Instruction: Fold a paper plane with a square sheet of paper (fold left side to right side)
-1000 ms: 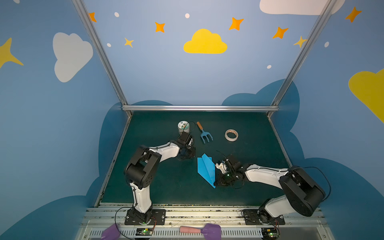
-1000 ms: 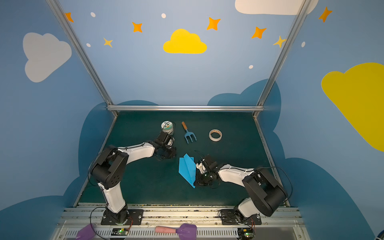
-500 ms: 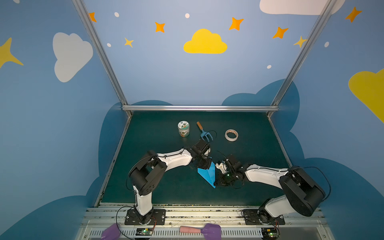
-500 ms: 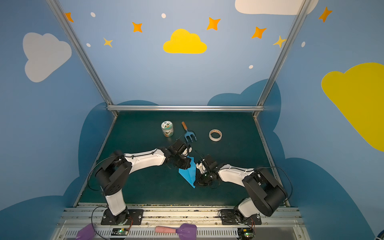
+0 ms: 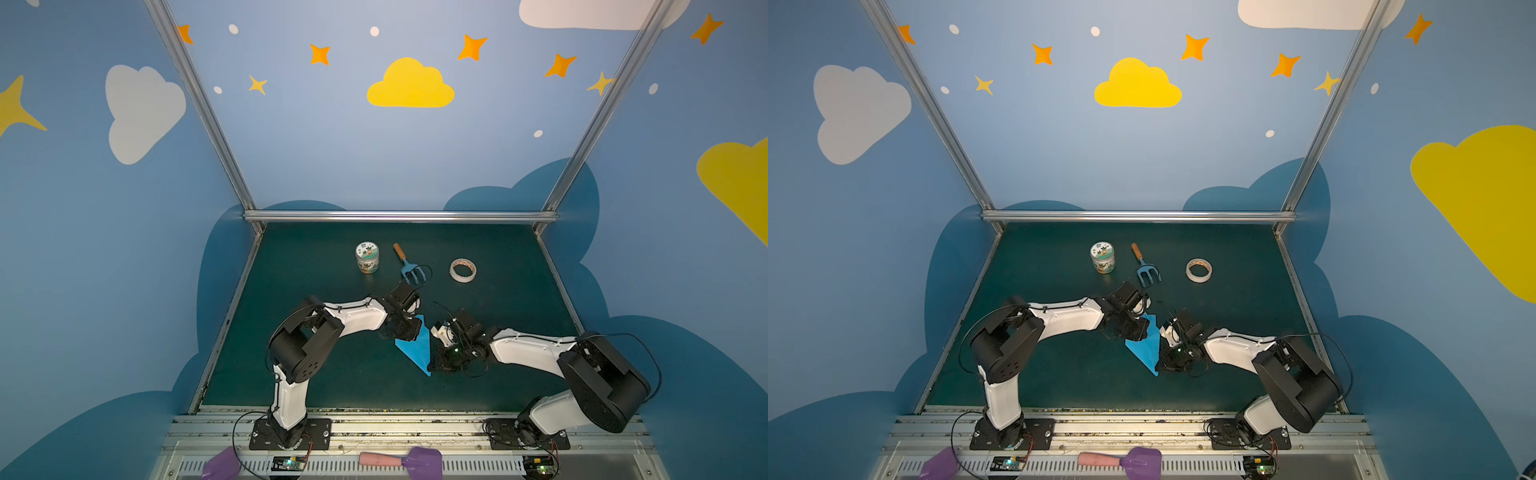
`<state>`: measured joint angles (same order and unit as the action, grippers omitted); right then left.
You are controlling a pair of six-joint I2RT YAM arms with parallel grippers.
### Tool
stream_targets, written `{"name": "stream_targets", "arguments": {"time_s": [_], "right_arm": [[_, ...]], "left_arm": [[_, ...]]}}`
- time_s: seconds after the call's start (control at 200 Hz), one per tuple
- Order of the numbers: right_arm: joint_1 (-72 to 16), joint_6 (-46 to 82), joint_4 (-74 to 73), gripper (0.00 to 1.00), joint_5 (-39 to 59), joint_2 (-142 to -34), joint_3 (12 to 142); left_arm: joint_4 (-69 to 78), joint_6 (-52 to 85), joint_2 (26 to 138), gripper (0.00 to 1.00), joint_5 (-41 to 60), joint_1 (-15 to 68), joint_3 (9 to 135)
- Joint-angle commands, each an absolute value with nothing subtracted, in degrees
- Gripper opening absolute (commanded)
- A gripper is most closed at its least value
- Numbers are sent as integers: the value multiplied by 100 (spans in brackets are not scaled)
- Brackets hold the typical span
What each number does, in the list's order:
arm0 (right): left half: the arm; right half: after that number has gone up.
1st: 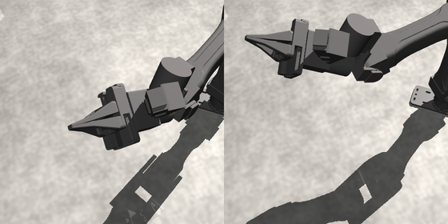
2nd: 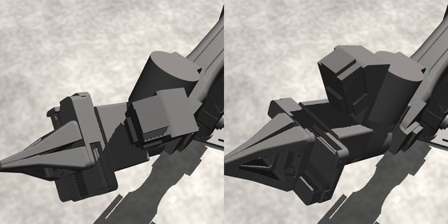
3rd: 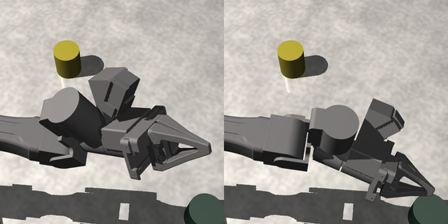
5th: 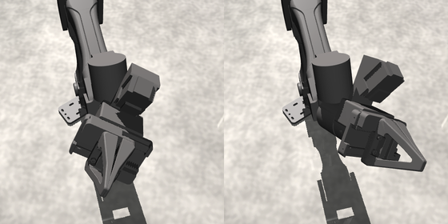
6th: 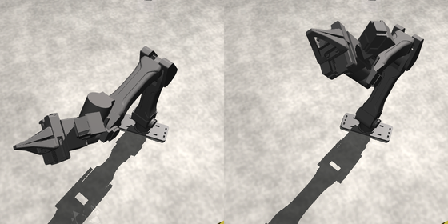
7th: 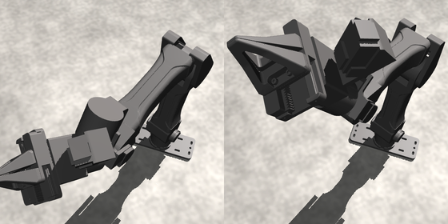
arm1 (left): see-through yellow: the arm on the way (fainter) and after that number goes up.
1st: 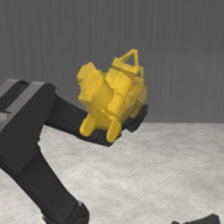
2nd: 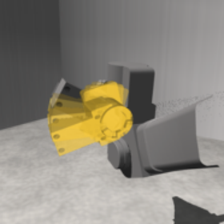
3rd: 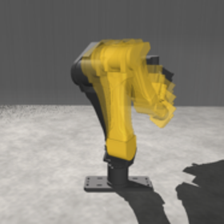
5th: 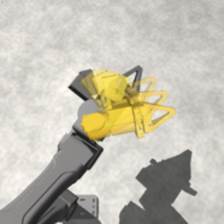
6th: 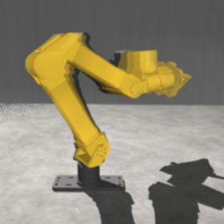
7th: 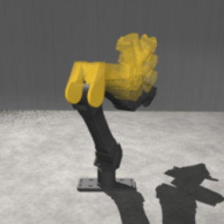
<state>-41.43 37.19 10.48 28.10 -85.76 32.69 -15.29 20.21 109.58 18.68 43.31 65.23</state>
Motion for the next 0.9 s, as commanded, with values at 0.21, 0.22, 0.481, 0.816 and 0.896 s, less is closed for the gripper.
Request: {"name": "stream_targets", "arguments": {"time_s": [0.21, 0.22, 0.481, 0.816, 0.896], "right_arm": [[-4317, 3674, 1336, 0, 2285, -9062, 2935], [-4318, 3669, 1336, 0, 2281, -9062, 2933], [-4322, 3674, 1313, 0, 2282, -9105, 2942], [-4322, 3682, 1294, 0, 2293, -9062, 2907], [-4323, 3674, 1292, 0, 2304, -9062, 2913]], "left_arm": [[-1537, 1951, 11213, 3, 1631, 3742, 6220], [-1544, 1940, 11225, 3, 1612, 3726, 6229], [-1790, 1766, 11690, 3, 1469, 3070, 6730], [-2103, 1805, 11247, 3, 1755, 2854, 7477], [-1893, 2005, 10705, 4, 1878, 3159, 7139]]}}
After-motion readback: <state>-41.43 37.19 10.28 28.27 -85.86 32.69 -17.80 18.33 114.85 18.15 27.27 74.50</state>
